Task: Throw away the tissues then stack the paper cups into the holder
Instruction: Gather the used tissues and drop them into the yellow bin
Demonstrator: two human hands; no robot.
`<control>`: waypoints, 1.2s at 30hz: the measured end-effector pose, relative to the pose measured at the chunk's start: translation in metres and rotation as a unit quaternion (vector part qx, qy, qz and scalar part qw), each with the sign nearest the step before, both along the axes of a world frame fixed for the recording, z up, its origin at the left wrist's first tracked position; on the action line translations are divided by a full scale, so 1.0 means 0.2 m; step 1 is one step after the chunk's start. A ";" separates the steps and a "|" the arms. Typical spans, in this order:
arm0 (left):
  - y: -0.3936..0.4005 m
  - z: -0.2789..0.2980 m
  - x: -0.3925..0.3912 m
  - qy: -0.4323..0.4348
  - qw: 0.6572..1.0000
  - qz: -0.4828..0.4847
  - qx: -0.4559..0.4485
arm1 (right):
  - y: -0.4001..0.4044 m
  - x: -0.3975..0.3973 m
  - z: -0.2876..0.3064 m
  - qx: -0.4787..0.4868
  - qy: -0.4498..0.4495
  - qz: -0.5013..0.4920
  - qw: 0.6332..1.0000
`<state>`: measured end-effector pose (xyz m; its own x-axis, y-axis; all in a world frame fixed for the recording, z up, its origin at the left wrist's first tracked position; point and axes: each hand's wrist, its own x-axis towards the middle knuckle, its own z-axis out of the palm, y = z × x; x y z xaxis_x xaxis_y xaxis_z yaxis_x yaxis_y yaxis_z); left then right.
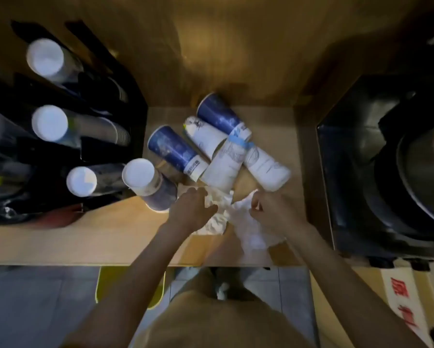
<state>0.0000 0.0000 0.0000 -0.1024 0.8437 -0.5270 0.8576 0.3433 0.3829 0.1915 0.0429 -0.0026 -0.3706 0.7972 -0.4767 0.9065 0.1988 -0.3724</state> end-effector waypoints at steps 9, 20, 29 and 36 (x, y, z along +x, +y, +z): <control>-0.15 -0.37 0.07 0.128 0.991 -0.013 0.036 | -0.23 0.08 -0.32 0.002 -0.006 -0.040 0.999; -0.41 -0.45 0.05 0.091 0.988 0.015 0.126 | -0.26 0.01 -0.42 0.071 0.052 -0.010 0.996; -0.66 -0.40 -0.09 0.006 0.988 0.140 0.073 | -0.44 -0.21 -0.42 -0.054 0.200 -0.097 0.973; -1.16 -0.38 -0.36 -0.018 0.956 0.277 0.092 | -0.86 -0.53 -0.40 -0.134 0.311 -0.185 0.922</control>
